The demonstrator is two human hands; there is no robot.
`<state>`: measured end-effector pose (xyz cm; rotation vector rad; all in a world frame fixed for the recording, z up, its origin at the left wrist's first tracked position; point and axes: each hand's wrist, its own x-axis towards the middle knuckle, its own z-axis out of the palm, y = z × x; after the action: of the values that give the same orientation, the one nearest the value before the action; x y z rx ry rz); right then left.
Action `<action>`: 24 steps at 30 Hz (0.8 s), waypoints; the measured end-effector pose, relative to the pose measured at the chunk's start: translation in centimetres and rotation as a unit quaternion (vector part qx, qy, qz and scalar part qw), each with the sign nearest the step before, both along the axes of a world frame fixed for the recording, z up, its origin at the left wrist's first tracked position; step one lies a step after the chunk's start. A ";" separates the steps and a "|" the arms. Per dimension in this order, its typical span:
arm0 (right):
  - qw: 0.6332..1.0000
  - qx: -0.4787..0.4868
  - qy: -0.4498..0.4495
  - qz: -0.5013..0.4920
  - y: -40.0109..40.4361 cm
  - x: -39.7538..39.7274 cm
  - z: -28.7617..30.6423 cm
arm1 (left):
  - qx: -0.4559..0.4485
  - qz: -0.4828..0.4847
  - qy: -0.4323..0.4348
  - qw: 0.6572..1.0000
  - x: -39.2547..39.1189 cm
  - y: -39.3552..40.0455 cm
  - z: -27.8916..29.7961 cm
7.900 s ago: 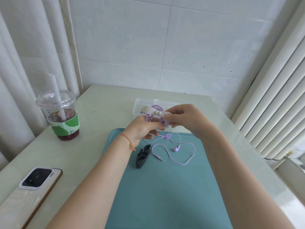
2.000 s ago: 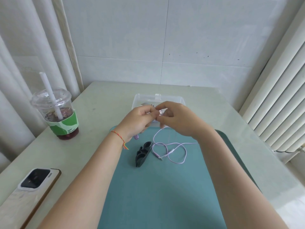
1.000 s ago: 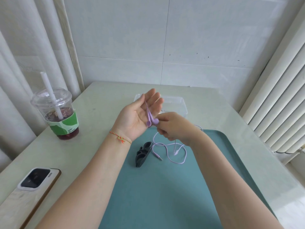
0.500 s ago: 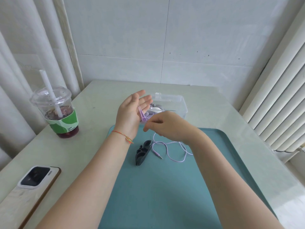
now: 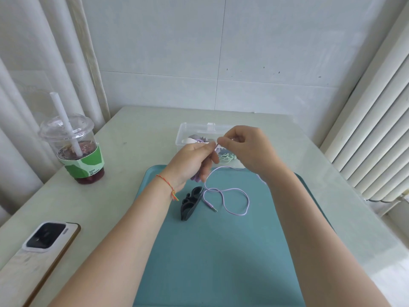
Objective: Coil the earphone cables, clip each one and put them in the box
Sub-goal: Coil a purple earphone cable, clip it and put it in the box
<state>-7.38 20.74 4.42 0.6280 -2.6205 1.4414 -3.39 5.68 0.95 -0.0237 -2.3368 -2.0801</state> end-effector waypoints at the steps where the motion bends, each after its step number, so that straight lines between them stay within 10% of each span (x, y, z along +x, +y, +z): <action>1: 1.000 -0.014 0.001 -0.001 0.1 0.0 0.0 | 0.025 -0.024 -0.025 0.999 0.0 0.1 0.0; 14: 0.994 0.036 -0.065 0.079 -0.7 0.4 -1.1 | 0.424 -0.132 -0.043 0.895 0.0 -0.8 1.3; 24: 0.980 0.106 -0.104 0.133 -1.5 0.9 -1.7 | 0.449 -0.028 0.069 0.890 -0.6 -1.3 0.6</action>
<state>-6.51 19.21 2.72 0.9310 -2.9768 1.3688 -4.03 4.37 1.59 -0.2170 -1.1183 -2.8380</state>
